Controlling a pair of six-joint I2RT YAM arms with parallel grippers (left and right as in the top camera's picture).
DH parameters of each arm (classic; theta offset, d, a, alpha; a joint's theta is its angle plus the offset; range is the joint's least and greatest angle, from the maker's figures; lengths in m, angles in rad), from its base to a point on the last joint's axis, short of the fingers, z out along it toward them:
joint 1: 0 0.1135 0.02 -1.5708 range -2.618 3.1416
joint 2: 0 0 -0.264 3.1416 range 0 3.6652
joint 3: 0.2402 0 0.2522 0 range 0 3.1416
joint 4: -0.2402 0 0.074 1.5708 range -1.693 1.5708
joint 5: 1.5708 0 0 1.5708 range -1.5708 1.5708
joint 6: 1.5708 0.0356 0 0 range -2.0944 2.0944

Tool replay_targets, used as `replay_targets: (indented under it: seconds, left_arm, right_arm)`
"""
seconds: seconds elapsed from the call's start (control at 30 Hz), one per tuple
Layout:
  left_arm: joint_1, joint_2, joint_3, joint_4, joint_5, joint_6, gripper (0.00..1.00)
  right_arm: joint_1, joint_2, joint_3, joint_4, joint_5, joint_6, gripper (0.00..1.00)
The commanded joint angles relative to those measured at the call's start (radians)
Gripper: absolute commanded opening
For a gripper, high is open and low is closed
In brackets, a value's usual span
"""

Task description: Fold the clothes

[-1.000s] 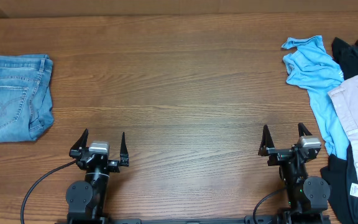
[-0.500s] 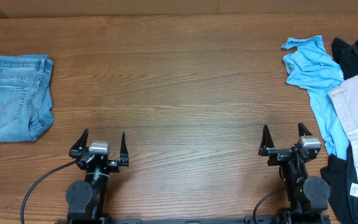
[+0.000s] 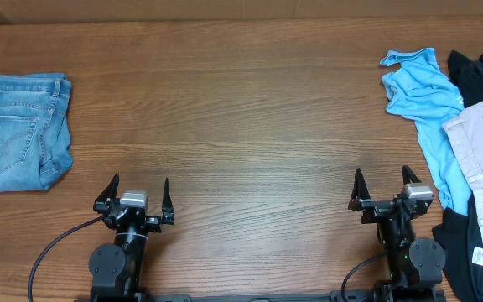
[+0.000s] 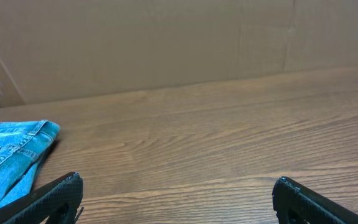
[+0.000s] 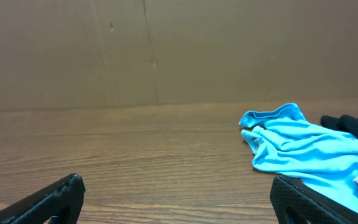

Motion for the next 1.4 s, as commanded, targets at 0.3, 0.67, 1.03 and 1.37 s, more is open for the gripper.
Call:
replay_targets:
  seconds: [0.3,0.67,1.03,1.37]
  left_arm:
    - [0.005,-0.012,-0.006,0.002,-0.006,0.022,1.00]
    - [0.005,-0.012,-0.006,0.002,-0.006,0.022,1.00]
    - [0.005,-0.012,-0.007,0.002,-0.006,0.022,1.00]
    - [0.005,-0.012,-0.006,0.002,-0.006,0.022,1.00]
  right_arm:
    - [0.004,-0.010,-0.011,0.006,-0.006,-0.003,1.00]
    - [0.004,-0.010,-0.011,0.006,-0.006,-0.003,1.00]
    - [0.004,-0.010,-0.011,0.006,-0.006,-0.003,1.00]
    - [0.004,-0.010,-0.011,0.006,-0.006,-0.003,1.00]
